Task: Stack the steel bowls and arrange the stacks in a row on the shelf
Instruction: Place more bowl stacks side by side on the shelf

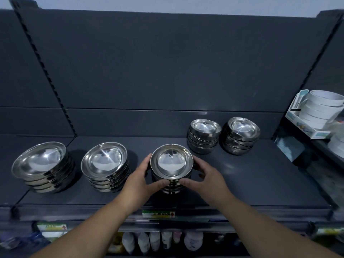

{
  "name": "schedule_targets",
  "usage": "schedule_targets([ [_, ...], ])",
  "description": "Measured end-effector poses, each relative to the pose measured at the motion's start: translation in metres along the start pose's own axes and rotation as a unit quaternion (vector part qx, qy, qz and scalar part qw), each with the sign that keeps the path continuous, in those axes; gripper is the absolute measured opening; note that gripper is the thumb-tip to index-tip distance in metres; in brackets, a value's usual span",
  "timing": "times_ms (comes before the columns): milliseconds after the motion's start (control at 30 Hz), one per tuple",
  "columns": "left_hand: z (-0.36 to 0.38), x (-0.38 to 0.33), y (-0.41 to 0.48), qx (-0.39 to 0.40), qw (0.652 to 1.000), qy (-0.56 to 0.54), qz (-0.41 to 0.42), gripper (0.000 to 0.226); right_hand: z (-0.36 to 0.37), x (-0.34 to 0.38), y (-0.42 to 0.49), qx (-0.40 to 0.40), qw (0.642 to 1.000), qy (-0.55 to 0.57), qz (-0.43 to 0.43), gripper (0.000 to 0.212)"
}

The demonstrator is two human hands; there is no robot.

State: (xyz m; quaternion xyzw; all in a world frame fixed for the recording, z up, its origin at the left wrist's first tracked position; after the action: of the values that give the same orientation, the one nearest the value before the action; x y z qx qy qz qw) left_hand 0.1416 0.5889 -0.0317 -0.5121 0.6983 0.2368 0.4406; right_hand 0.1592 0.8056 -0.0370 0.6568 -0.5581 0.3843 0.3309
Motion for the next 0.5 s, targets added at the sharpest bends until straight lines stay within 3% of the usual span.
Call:
schedule_targets([
  [300,-0.006,-0.008,-0.002,-0.007,1.000,0.007,-0.008,0.119,-0.007,-0.006,-0.009,0.027,0.998,-0.025,0.051,0.103],
  [433,-0.016,-0.033,0.006,-0.044,0.996,0.074,0.036,0.084,-0.029,-0.005,-0.020,0.028,0.981,-0.154,0.117,0.073],
  [500,-0.021,-0.046,0.014,-0.040,0.990,0.128,0.048,0.078,-0.043,-0.007,-0.026,0.033,0.961,-0.224,0.157,0.067],
])
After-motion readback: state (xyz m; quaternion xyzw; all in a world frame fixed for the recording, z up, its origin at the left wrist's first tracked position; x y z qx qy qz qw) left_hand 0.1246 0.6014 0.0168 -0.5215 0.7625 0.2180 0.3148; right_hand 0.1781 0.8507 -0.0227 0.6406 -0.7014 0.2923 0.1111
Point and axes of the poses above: each hand's wrist, its own y-axis towards the middle knuckle, its own z-axis out of the palm, x = y × z, the point moved 2 cm from there along y, towards the middle knuckle, and after that the axes turned 12 degrees about x, right-handed, at the moved point
